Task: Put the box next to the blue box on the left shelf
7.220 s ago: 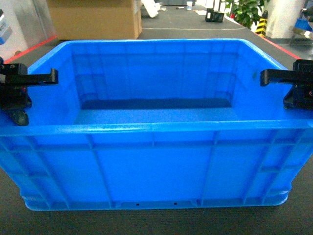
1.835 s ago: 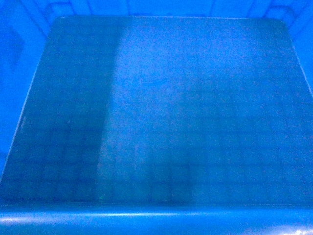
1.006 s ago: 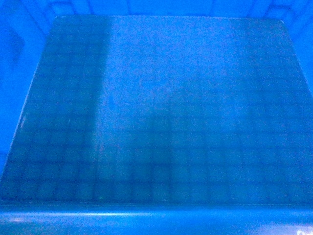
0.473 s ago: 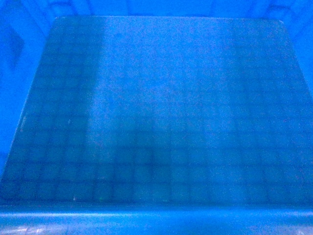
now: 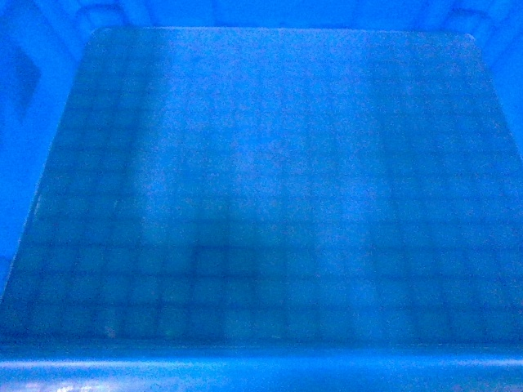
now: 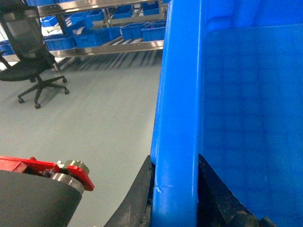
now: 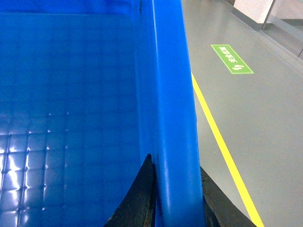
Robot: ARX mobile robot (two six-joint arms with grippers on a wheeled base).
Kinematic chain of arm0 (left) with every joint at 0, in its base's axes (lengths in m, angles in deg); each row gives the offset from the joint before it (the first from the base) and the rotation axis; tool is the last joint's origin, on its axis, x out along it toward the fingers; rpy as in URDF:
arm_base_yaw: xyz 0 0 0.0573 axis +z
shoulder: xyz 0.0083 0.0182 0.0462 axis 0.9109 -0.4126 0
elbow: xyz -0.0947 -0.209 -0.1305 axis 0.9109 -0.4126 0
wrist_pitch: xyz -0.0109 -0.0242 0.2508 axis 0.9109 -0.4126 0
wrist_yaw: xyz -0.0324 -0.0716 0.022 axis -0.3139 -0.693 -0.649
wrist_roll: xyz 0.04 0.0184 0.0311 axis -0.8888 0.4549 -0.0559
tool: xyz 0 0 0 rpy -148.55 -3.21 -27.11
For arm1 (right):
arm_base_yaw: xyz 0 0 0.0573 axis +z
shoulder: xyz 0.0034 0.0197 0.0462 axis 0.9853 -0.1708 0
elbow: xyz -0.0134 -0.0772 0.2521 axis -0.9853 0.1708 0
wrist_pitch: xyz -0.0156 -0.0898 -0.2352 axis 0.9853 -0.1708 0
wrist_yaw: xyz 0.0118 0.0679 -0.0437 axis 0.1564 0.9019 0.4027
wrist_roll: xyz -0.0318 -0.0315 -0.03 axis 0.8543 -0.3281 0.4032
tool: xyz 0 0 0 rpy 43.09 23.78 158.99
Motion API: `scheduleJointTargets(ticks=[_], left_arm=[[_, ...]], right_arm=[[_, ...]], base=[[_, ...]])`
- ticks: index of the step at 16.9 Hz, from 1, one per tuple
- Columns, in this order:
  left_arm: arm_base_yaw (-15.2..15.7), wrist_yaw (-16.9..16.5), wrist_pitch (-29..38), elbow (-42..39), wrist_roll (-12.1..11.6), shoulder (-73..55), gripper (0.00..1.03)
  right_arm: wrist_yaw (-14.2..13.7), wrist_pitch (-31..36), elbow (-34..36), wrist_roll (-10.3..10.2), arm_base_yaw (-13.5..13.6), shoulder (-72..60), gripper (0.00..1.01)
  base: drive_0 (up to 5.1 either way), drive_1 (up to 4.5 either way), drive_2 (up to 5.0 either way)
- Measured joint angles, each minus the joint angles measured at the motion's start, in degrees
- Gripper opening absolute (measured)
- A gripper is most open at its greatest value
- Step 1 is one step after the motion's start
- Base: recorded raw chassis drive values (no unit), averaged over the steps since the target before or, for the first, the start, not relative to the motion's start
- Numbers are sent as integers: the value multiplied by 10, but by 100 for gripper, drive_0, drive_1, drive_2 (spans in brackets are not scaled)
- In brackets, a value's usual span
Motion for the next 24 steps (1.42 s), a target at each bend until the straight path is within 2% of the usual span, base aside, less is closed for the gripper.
scheduleJointTargets(ticks=[24], left_arm=[[0, 0, 1, 0, -2, -1, 16]], right_arm=[[2, 0, 0, -1, 0, -1, 13]], base=[[-158, -158, -158]])
